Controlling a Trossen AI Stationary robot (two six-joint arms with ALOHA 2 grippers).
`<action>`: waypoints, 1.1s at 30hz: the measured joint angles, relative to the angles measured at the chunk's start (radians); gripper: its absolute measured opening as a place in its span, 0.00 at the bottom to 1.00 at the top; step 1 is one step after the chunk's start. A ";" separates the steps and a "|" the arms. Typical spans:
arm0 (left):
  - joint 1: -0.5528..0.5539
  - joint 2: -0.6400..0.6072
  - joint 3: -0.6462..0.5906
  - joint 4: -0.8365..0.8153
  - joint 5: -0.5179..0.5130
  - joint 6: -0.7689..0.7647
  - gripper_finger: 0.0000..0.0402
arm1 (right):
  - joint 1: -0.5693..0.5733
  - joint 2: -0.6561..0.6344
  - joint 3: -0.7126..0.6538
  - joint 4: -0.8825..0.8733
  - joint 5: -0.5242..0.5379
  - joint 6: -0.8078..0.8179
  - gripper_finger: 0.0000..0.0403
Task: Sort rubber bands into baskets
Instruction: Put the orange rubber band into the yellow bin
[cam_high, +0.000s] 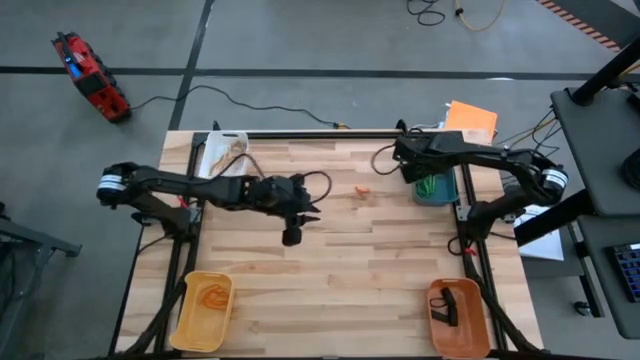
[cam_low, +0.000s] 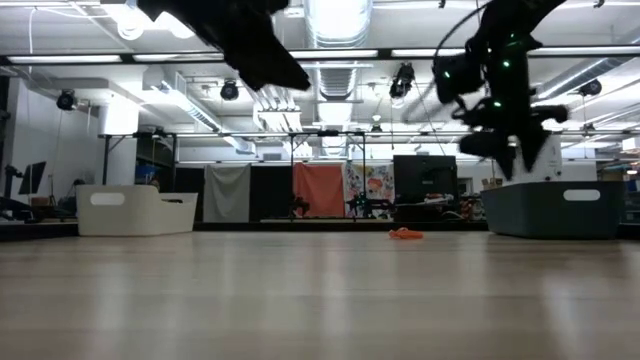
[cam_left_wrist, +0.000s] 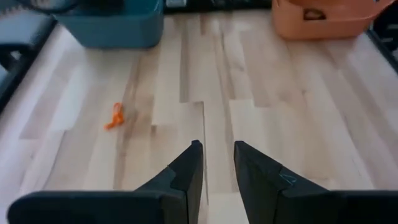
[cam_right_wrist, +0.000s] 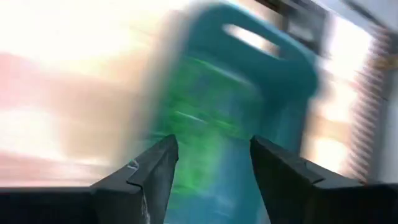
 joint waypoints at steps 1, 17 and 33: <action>-0.008 -0.021 -0.021 0.020 -0.016 0.000 0.19 | 0.019 -0.003 0.000 0.060 -0.031 -0.027 0.49; -0.129 -0.298 -0.430 0.540 -0.094 -0.127 0.19 | 0.333 0.106 0.000 0.725 -0.303 -0.328 0.44; -0.127 -0.220 -0.439 0.614 -0.129 -0.131 0.19 | 0.325 0.444 0.111 0.733 -0.163 -0.295 0.40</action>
